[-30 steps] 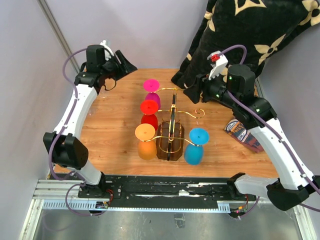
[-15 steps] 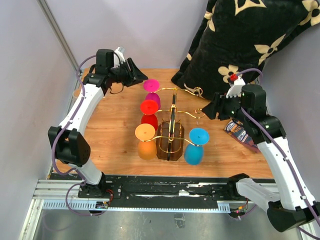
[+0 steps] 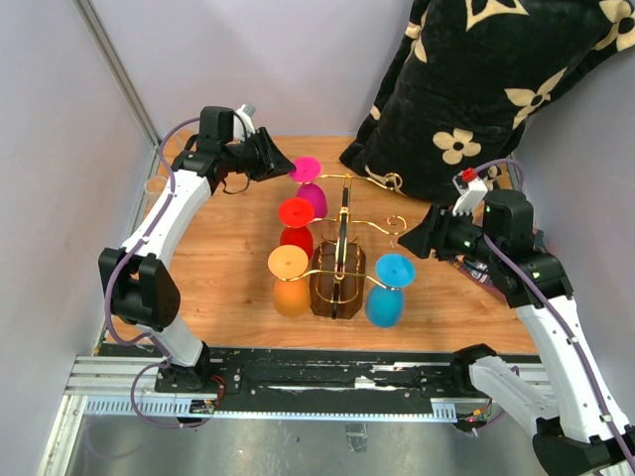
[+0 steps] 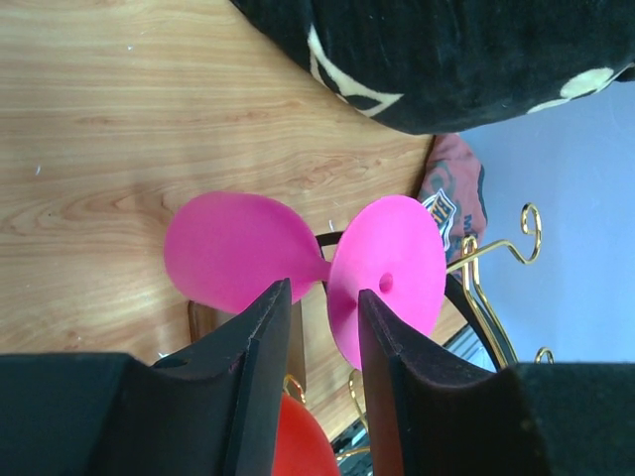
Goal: Take the wine glass off the wine glass rack
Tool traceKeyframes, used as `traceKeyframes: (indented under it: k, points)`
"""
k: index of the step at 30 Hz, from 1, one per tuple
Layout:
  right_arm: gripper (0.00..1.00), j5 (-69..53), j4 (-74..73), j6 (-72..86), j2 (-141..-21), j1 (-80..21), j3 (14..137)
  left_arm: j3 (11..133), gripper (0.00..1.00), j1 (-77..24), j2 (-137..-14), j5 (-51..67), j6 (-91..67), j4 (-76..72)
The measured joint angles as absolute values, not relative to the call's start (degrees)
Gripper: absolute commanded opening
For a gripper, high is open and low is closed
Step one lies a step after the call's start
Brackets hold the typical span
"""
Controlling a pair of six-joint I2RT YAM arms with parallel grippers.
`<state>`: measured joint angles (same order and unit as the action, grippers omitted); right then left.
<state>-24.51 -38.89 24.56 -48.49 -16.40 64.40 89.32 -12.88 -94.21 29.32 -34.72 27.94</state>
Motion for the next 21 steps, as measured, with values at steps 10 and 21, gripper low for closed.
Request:
traceKeyframes:
  k: [10, 21]
  points:
    - [0.43, -30.5, -39.6, 29.5, -44.2, -16.2, 60.7, 86.8, 0.35, -12.9, -93.8, 31.2, -36.3, 24.9]
    - [0.42, -34.7, -39.9, 32.6, -39.3, -16.2, 57.2, 85.4, 0.35, -12.9, -91.7, 32.7, -38.8, 22.0]
